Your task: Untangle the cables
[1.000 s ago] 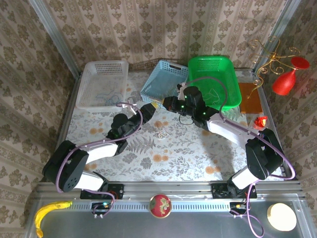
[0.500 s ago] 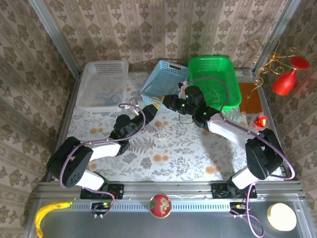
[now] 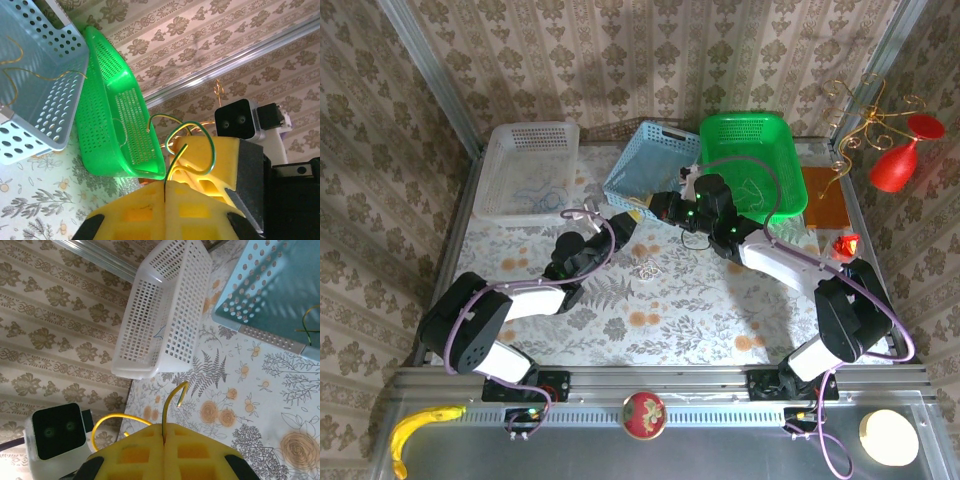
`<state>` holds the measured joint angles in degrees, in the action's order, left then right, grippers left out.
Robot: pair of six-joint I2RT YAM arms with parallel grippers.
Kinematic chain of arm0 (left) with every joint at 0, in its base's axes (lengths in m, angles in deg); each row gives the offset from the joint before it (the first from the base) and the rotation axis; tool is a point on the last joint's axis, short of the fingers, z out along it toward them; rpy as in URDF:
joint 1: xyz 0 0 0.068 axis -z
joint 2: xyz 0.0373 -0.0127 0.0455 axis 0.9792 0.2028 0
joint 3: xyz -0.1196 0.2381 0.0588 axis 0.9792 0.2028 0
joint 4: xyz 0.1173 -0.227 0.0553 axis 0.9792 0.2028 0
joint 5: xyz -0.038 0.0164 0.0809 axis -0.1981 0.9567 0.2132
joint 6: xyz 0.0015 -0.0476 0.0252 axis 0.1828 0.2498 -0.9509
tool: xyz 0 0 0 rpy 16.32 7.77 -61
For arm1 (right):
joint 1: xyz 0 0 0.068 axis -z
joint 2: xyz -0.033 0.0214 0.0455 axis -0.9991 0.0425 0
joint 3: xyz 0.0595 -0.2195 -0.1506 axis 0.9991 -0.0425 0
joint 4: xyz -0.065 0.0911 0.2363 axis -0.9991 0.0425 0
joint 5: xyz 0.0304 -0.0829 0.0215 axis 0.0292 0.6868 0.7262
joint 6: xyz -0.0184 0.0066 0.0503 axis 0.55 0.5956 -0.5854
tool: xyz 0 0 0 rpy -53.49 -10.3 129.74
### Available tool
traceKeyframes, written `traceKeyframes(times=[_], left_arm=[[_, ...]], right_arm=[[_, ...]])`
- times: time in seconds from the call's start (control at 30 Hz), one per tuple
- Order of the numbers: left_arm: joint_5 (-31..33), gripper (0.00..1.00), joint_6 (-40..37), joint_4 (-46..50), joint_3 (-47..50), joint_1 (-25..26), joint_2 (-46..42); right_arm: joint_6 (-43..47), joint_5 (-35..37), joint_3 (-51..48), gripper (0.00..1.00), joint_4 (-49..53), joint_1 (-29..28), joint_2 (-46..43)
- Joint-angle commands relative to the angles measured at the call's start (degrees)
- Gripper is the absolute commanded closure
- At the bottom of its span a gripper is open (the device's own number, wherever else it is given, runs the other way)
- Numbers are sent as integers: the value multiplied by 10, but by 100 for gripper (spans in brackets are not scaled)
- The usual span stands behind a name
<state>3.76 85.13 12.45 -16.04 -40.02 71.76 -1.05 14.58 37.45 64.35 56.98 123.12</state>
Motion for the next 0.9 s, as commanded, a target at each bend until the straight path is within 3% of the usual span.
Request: traceKeyframes(times=[0.0,0.4,0.73,0.87], left_arm=[[6,100,-5,-21,-4,5,-2],[47,100,-29,-1,85,-10,-62],[59,99,-103,161,58,-20,-171],[69,75,-128,213,53,-23,-207]], right_arm=[[-8,-6,-5,100,-8,16,-15],[8,23,-7,100,16,102,-50],[7,15,-4,100,10,106,-34],[8,13,21,100,13,105,-14]])
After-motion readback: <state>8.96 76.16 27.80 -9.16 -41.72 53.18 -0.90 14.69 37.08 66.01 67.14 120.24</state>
